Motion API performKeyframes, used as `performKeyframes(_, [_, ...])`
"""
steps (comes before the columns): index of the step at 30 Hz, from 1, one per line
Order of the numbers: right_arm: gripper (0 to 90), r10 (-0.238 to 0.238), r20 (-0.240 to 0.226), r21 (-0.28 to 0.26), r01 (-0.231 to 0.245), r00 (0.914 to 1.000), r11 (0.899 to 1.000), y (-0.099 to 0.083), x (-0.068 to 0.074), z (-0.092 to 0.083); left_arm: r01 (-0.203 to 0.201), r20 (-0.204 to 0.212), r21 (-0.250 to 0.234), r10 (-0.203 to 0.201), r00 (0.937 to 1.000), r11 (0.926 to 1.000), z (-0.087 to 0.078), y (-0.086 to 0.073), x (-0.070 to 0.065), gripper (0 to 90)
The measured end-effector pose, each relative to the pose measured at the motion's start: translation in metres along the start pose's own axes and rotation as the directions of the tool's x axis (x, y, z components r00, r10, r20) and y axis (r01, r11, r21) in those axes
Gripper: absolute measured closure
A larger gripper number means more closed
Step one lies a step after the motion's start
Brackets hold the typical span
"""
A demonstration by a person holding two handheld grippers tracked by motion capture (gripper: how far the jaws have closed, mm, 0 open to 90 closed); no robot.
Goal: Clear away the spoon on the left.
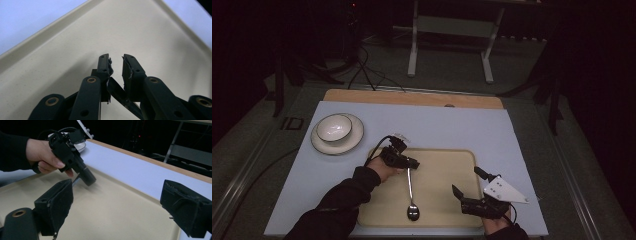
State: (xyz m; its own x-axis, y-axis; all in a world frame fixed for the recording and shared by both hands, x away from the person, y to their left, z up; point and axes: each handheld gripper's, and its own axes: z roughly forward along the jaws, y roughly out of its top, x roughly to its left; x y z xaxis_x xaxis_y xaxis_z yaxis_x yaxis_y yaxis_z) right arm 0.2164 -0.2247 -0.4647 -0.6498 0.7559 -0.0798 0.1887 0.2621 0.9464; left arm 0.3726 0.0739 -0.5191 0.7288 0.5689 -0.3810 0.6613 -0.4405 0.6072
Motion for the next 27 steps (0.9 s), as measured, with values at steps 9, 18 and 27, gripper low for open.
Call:
performKeyframes(9, [11.5, 0.000, -0.005, 0.000, 0.000, 1.0000, 1.000, 0.000, -0.001, 0.000, -0.023, -0.046, -0.021, 0.022, 0.9987, 0.9995, 0.013, -0.001, -0.002, 72.5])
performKeyframes(18, [11.5, -0.003, -0.008, 0.004, 0.004, 1.0000, 1.000, 0.000, 0.000, 0.001, -0.037, -0.077, -0.032, 0.034, 0.9964, 0.9988, 0.017, 0.000, -0.003, 67.7])
performKeyframes(27, [11.5, -0.003, -0.007, 0.003, 0.003, 1.0000, 1.000, 0.000, 0.000, 0.001, -0.029, -0.110, -0.043, 0.024, 0.9937, 0.9986, 0.022, 0.001, -0.002, 64.0])
